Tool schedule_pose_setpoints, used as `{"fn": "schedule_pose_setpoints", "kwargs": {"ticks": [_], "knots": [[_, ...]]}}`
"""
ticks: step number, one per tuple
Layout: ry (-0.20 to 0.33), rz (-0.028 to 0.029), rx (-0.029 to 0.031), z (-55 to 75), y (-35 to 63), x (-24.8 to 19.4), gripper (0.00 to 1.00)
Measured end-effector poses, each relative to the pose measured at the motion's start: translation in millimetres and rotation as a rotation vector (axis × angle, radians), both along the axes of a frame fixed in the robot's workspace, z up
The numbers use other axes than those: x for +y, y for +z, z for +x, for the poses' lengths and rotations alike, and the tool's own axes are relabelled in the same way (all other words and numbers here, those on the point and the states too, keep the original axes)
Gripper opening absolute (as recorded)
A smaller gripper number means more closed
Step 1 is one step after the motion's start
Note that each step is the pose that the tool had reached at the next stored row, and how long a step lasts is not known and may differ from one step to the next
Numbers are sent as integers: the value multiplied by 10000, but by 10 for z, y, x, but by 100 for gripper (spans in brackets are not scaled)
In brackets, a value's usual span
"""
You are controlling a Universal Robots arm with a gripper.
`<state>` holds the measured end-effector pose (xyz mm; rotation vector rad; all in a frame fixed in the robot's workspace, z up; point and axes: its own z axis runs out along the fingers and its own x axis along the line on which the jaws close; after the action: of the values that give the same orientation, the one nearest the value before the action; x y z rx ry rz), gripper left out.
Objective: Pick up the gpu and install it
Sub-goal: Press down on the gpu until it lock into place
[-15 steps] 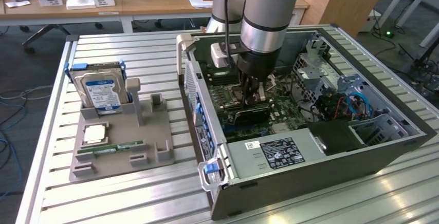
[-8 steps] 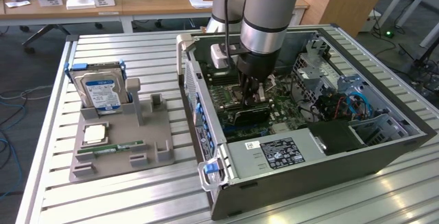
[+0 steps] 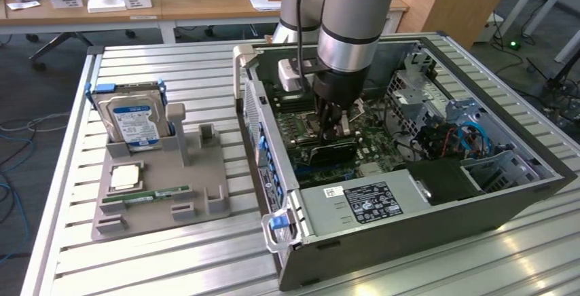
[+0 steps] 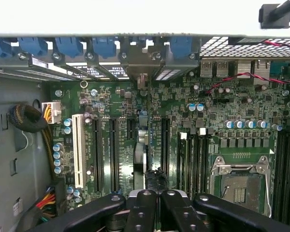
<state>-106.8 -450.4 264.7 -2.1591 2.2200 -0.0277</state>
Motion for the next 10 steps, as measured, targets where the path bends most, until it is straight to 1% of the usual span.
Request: {"fn": "schedule_pose_setpoints", "kwargs": {"ticks": [10], "knots": [[2,2,-3,1,-19,0,11]]}}
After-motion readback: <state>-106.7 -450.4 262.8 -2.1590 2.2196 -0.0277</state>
